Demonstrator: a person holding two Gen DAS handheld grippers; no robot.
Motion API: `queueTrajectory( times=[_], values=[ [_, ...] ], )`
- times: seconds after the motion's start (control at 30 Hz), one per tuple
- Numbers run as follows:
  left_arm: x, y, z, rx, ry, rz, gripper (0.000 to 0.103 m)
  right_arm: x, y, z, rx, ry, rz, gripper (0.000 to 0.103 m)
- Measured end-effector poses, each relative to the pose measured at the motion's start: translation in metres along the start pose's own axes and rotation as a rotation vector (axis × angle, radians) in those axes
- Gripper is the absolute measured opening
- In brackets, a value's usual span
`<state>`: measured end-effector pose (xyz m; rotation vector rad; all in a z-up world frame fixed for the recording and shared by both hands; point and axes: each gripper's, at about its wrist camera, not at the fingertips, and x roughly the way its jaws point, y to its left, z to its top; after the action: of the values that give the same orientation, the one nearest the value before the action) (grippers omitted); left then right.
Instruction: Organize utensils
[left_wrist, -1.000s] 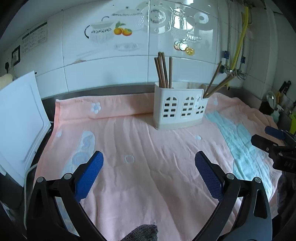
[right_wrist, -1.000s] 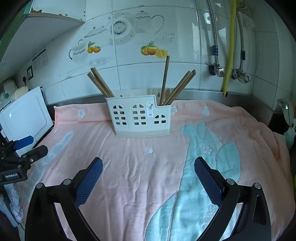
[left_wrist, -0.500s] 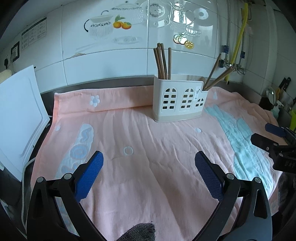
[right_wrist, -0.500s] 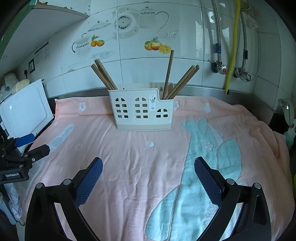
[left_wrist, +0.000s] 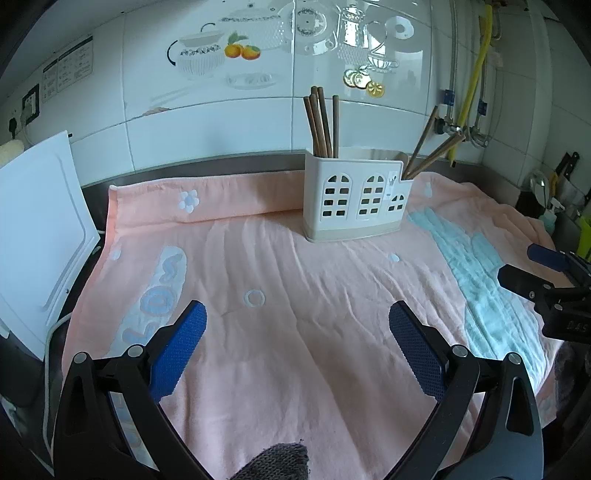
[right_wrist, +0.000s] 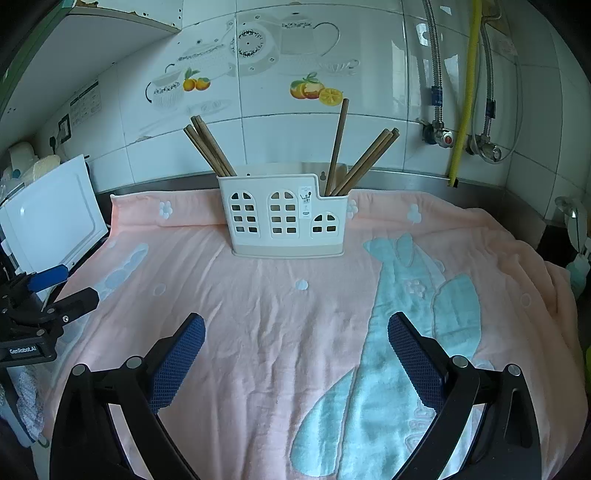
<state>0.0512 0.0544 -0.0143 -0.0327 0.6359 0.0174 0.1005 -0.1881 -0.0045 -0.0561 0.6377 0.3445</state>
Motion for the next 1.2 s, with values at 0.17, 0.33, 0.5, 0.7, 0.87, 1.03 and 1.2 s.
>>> queueTrajectory(
  times=[0.17, 0.33, 0.5, 0.7, 0.87, 1.03, 1.2],
  values=[
    [-0.0033, -0.0002, 0.001, 0.002, -0.008, -0.001, 0.098, -0.0023, -0.0002, 0.0008, 0.0, -0.007, 0.001, 0.096],
    [-0.0055, -0.0012, 0.0012, 0.007, -0.014, -0.005, 0.098, -0.003, 0.0004, 0.0018, -0.007, -0.009, 0.003, 0.096],
    [-0.0061, -0.0009, 0.0012, 0.006, -0.015, -0.004, 0.098, -0.0034, 0.0009, 0.002, -0.01, -0.01, 0.005, 0.096],
    [-0.0066, -0.002, 0.0012, 0.008, -0.016, -0.004, 0.098, -0.0037, 0.0013, 0.0021, -0.009, -0.014, 0.008, 0.096],
    [-0.0062, -0.0033, 0.001, 0.006, -0.014, -0.008, 0.098, -0.0039, 0.0019, 0.0017, -0.01, -0.01, 0.007, 0.096],
    [-0.0057, -0.0035, 0.0013, 0.005, -0.014, -0.011, 0.098, -0.0036, 0.0021, 0.0021, -0.01, -0.01, 0.009, 0.096],
    [-0.0061, -0.0044, 0.0006, 0.002, -0.02, -0.01, 0.098, -0.0035, 0.0018, 0.0021, -0.01, -0.011, 0.011, 0.096]
  ],
)
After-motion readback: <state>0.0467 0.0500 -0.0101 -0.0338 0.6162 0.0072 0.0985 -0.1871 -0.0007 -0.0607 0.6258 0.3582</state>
